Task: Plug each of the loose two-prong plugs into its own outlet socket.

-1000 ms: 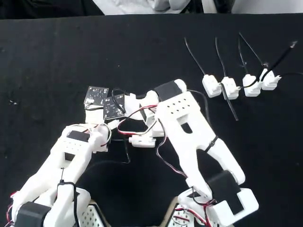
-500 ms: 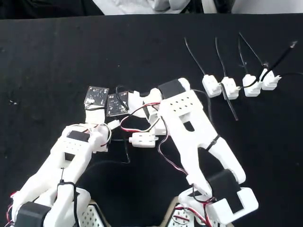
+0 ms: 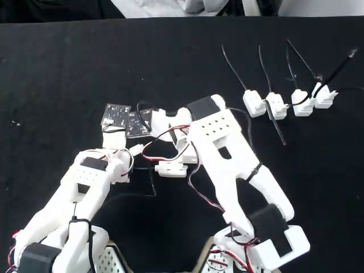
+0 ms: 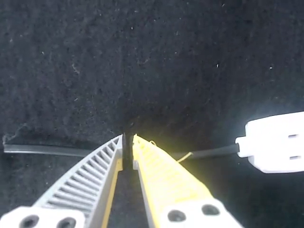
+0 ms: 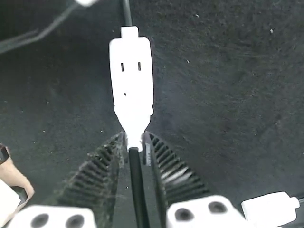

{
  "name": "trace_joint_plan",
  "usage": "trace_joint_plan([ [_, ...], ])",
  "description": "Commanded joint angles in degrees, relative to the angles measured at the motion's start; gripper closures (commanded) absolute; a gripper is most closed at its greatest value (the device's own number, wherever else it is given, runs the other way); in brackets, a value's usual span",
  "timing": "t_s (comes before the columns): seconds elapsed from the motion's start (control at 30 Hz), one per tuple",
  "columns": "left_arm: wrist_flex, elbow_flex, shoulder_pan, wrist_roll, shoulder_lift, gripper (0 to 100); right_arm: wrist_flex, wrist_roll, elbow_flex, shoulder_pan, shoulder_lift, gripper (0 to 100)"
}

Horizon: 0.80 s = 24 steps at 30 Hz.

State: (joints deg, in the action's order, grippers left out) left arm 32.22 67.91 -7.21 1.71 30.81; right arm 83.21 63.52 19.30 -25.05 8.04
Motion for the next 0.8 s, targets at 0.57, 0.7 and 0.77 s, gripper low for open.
trace_joint_plan([
  [0.57,-0.7,-0.7,-0.6,-0.4,0.4,95,1.2,-0.5,-2.7,-0.2,0.6,98.8],
  [0.7,-0.7,-0.7,-0.7,-0.4,0.4,95,-0.4,-0.5,-2.4,0.0,0.6,98.8],
  [0.77,-0.7,-0.7,-0.7,-0.4,0.4,95,-0.6,-0.5,-2.4,-0.1,0.6,98.8],
])
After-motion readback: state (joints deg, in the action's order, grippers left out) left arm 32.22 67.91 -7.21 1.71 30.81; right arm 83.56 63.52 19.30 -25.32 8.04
